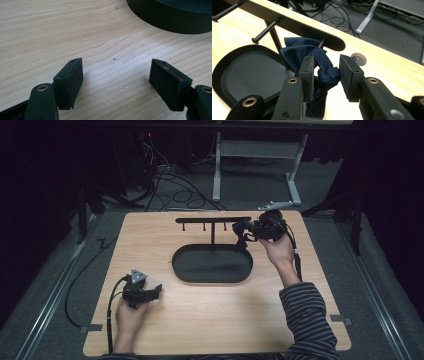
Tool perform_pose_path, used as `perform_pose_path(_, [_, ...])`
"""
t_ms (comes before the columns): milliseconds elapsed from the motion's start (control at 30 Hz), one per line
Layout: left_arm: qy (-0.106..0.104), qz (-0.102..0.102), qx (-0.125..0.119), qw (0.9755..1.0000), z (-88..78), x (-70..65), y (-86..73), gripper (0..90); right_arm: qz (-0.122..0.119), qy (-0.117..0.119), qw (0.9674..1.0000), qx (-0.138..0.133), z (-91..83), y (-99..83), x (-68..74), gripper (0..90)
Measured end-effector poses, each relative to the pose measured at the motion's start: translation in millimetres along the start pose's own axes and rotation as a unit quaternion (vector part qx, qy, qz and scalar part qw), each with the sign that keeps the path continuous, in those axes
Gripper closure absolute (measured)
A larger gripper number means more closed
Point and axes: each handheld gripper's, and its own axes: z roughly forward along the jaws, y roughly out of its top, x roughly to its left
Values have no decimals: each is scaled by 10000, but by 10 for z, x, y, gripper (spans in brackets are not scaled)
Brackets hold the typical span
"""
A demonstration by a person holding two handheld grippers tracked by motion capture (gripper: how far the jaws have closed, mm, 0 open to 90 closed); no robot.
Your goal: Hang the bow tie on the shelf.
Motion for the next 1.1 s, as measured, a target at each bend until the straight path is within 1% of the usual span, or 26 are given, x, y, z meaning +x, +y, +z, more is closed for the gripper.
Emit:
perform_pose_path(67, [0, -1, 0, 10000, 0, 0, 0, 277, 30, 29, 10000, 15, -1, -8, -5, 661])
perform_pose_path(167, [0, 0, 0, 10000, 0, 0, 0, 277, 76, 68, 9999, -31, -3, -39, -10, 658])
perform_pose_path(300, [-3, 1, 0, 10000, 0, -1, 0, 276, 116, 54, 9999, -25, 2, -78, -25, 650])
perform_pose_path(367, [-4, 3, 1, 10000, 0, -1, 0, 276, 136, 35, 9999, -64, 0, -90, -39, 651])
perform_pose_path(600, [-3, 3, 1, 10000, 0, -1, 0, 276, 262, -1, 9996, -89, 4, -95, -78, 655])
perform_pose_path(833, [-4, 3, 1, 10000, 0, -1, 0, 276, 411, 53, 9990, -166, 53, -84, -97, 657])
perform_pose_path(1000, [-5, 2, 1, 10000, 0, -1, 0, 276, 417, 79, 9988, -242, 57, -78, -90, 653])
perform_pose_path(1100, [-4, 2, 0, 10000, 0, -1, 0, 276, 424, 101, 9988, -226, 46, -82, -84, 648])
